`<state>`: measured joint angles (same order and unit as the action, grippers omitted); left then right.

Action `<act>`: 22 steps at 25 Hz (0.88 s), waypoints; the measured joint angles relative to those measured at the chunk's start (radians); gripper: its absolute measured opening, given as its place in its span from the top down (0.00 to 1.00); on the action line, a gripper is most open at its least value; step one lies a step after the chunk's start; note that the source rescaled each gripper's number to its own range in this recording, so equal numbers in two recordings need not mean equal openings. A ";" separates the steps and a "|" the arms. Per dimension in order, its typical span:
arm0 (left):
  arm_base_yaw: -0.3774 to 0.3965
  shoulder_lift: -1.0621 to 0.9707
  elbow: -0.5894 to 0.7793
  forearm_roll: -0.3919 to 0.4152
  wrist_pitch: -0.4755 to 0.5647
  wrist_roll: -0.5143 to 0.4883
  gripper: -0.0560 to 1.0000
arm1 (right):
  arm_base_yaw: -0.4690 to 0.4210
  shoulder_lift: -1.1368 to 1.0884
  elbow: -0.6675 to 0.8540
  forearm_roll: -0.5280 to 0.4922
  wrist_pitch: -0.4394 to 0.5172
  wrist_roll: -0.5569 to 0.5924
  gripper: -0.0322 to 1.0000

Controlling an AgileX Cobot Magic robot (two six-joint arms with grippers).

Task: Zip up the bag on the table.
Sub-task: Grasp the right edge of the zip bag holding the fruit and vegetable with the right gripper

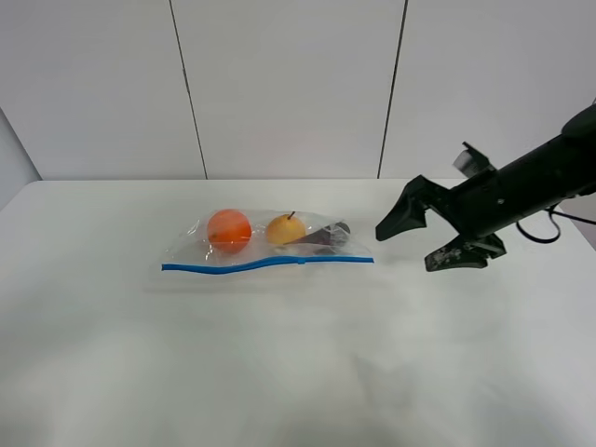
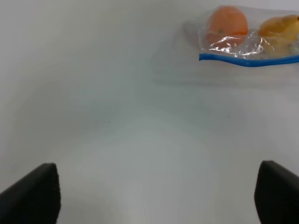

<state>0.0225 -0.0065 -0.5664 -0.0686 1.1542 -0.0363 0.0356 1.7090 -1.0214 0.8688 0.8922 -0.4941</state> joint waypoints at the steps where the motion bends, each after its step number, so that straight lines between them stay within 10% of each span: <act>1: 0.000 0.000 0.000 0.000 0.000 0.000 0.00 | 0.012 0.028 0.000 0.020 -0.015 -0.018 0.03; 22: 0.000 0.000 0.000 0.000 0.000 0.000 0.00 | 0.044 0.194 -0.004 0.288 -0.099 -0.256 0.43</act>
<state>0.0225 -0.0065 -0.5664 -0.0686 1.1542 -0.0363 0.0797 1.9027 -1.0252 1.1570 0.7930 -0.7501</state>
